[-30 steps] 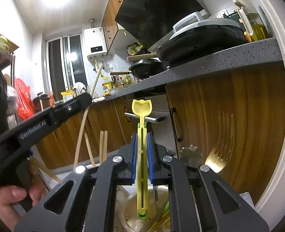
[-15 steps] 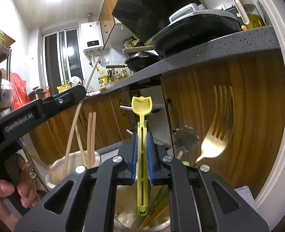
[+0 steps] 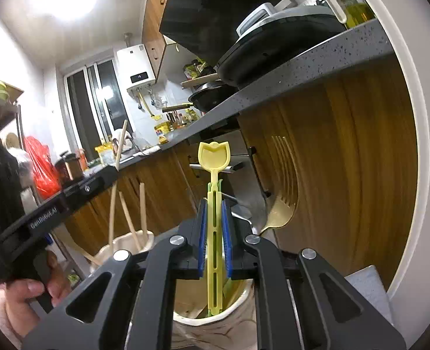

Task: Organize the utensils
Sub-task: 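Insert chopstick in tall pot with left tool while right tool inserts yellow utensil in short pot, then open both tools and pull them back from the holder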

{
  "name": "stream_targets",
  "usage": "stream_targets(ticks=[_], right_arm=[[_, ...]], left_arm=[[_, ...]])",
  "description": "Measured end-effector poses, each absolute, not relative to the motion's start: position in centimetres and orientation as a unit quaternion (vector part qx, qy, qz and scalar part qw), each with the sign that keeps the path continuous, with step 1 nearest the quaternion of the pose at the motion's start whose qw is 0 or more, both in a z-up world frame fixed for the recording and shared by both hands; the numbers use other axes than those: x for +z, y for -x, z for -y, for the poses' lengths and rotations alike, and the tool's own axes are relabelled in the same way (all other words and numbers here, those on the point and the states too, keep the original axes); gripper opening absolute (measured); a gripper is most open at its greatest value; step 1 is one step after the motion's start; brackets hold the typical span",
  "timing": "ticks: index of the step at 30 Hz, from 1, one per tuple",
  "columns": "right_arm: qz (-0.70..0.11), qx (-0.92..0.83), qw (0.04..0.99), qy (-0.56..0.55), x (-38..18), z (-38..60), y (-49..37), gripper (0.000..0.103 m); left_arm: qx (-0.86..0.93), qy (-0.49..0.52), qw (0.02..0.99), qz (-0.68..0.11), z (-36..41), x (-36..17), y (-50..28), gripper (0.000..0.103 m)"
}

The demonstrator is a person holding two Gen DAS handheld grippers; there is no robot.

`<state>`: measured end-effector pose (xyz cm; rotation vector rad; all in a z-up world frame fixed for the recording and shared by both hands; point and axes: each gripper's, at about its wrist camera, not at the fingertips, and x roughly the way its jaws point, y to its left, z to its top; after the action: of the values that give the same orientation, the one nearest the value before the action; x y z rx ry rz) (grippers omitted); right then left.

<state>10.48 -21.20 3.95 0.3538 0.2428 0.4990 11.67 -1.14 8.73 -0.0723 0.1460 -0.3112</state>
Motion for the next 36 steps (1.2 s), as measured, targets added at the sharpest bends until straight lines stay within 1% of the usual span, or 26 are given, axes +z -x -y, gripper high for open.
stream_targets(ticks=[5, 14, 20, 27, 36], right_arm=[[-0.122, 0.246, 0.947, -0.167, 3.5, 20.1, -10.9, 0.01], [-0.132, 0.236, 0.957, -0.108, 3.0, 19.5, -9.5, 0.01], [-0.15, 0.236, 0.956, -0.089, 2.5, 19.8, -8.4, 0.01], [-0.172, 0.237, 0.954, -0.069, 2.4, 19.8, -7.2, 0.01], [-0.198, 0.245, 0.949, -0.026, 2.1, 18.1, -7.3, 0.01]], left_arm=[[-0.163, 0.052, 0.982, -0.074, 0.8, 8.7, -11.7, 0.005], [-0.176, 0.037, 0.981, -0.076, 1.2, 8.7, -11.1, 0.005], [-0.183, -0.006, 0.98, -0.075, 1.9, 8.6, -9.1, 0.005], [-0.193, -0.033, 0.975, -0.107, 2.3, 7.8, -7.3, 0.005], [-0.179, -0.046, 0.972, -0.143, 2.8, 6.8, -7.9, 0.005]])
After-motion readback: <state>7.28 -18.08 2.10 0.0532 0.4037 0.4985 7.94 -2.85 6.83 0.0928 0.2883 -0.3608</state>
